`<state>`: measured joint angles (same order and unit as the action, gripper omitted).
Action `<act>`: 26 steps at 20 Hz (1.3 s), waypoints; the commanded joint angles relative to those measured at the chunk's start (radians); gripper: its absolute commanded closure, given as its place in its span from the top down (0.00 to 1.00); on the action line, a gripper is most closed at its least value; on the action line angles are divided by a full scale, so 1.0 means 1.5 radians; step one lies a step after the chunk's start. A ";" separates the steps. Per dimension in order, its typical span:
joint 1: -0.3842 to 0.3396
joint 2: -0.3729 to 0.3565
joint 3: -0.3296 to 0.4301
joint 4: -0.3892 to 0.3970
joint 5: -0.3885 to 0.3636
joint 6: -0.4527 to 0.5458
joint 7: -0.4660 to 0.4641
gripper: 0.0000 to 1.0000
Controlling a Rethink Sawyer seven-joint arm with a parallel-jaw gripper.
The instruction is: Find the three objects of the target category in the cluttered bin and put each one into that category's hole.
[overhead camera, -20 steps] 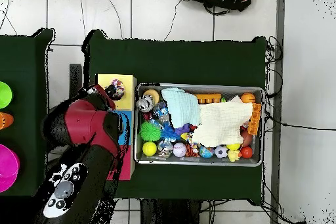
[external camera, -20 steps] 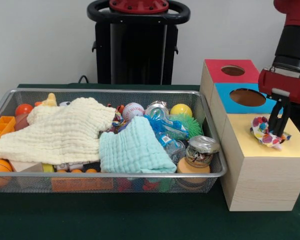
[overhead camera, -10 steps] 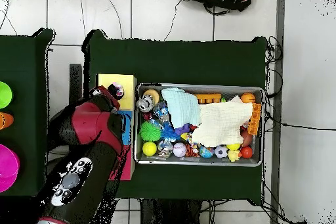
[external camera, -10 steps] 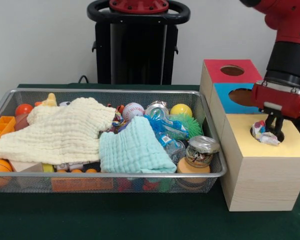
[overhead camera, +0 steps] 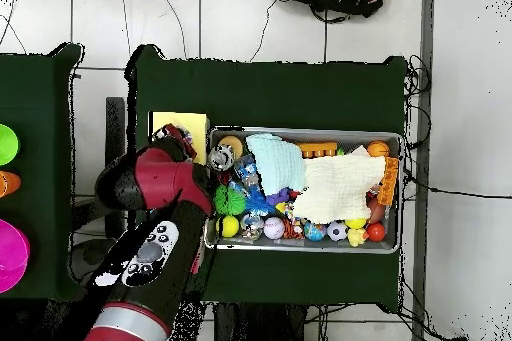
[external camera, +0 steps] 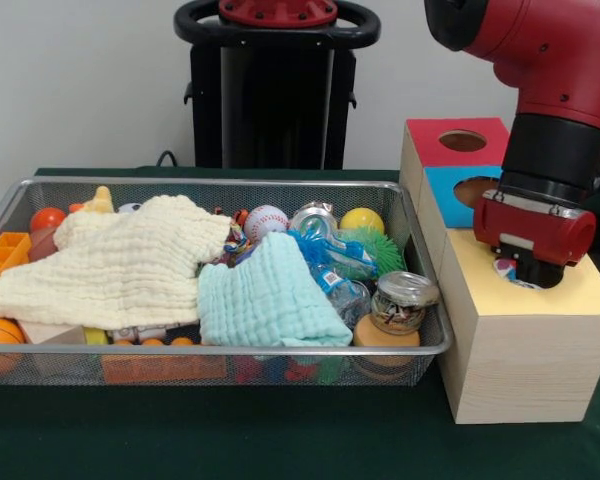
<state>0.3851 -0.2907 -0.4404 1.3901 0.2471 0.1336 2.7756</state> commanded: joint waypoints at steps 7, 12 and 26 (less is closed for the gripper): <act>-0.078 0.094 0.084 0.022 -0.061 -0.002 -0.009 1.00; -0.082 0.089 0.091 0.024 -0.069 0.005 -0.011 1.00; -0.089 -0.017 0.112 0.074 -0.073 0.127 -0.037 1.00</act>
<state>0.3453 -0.3213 -0.3867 1.3937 0.1986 0.1665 2.7754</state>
